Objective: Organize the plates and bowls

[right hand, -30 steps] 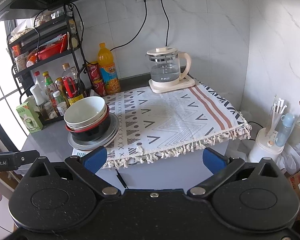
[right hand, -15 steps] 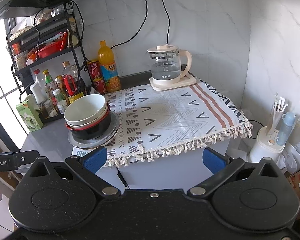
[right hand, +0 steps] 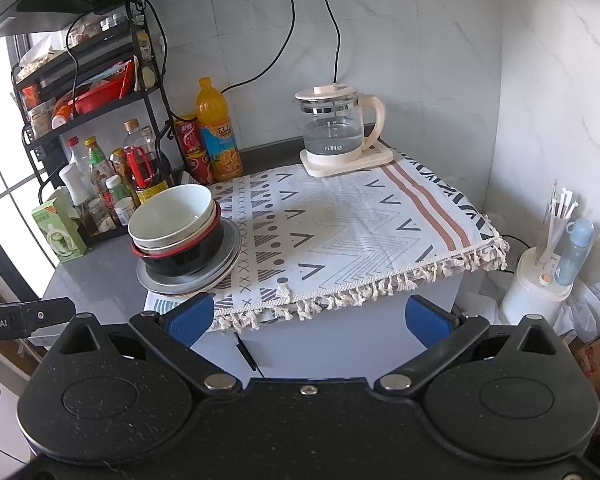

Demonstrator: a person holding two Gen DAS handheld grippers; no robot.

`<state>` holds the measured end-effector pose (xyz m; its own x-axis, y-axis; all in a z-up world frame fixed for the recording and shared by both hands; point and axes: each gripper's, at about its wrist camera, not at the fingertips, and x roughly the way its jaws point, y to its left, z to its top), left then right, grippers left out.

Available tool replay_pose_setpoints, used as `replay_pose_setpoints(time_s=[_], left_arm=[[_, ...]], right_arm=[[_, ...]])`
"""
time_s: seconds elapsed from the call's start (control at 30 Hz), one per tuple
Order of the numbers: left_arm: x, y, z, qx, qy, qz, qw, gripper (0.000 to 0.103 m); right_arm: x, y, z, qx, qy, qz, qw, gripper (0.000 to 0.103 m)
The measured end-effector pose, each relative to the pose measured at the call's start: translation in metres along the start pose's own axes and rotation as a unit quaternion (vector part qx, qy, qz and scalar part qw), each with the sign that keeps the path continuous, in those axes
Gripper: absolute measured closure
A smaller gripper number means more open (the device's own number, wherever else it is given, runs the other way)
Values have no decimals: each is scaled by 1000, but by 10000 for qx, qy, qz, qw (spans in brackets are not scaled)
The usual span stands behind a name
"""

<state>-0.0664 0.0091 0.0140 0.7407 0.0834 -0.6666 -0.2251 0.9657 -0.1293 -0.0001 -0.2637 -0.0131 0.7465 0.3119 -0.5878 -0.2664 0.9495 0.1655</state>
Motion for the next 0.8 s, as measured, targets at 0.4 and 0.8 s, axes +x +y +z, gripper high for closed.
replay_pose_setpoints(time_s=[0.4,0.8], left_arm=[[1,-1,-2,45,36,-17,10000,0],[0,-8,-6,110,15,-16,9999,0]], right_arm=[[1,-3,-4,72,21,-15,10000,0],[1,-8,-9,92,127,-14,9999,0]])
